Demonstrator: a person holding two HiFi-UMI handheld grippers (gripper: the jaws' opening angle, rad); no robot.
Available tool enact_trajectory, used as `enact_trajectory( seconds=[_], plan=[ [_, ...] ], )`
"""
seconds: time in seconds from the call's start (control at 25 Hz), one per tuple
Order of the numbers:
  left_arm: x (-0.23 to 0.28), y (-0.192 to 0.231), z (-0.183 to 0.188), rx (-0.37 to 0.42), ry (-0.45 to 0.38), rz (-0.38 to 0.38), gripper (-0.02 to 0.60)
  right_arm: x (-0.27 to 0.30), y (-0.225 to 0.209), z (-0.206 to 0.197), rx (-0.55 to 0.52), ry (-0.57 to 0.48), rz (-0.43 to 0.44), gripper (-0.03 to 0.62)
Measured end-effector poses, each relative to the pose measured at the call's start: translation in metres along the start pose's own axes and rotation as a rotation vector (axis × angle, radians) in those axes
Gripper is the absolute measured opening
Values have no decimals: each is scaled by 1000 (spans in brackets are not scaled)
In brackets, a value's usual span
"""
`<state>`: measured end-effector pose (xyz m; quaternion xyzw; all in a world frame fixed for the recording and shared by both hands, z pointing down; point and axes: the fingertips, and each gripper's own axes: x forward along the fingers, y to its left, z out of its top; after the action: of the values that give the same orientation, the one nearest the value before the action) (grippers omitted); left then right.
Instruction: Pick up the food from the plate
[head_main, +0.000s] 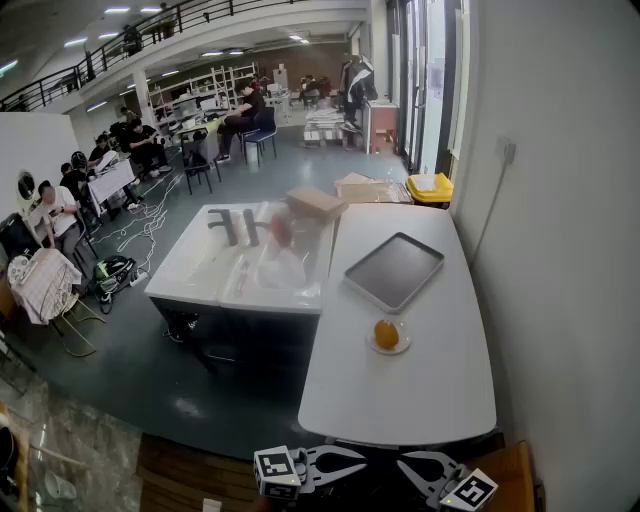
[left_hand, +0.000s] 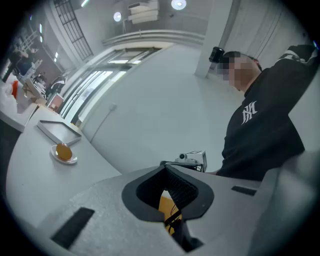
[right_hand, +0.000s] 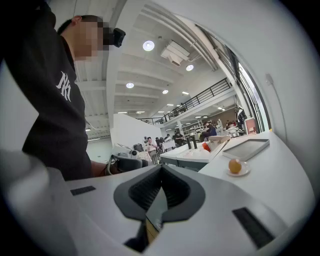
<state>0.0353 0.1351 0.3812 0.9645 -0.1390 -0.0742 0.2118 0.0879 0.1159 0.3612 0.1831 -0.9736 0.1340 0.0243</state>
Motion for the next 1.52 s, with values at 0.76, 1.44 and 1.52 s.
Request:
enact_trajectory(
  seconds=[0.76, 1.44, 1.52],
  plan=[
    [-37, -2, 15, 0, -21, -18, 8, 20, 15, -1, 67, -48, -96, 3],
    [-30, 19, 39, 74, -26, 31, 8, -17, -19, 17, -34, -60, -274, 3],
    [-29, 21, 40, 77, -25, 24, 8, -21, -22, 20, -61, -48, -291, 4]
  ],
)
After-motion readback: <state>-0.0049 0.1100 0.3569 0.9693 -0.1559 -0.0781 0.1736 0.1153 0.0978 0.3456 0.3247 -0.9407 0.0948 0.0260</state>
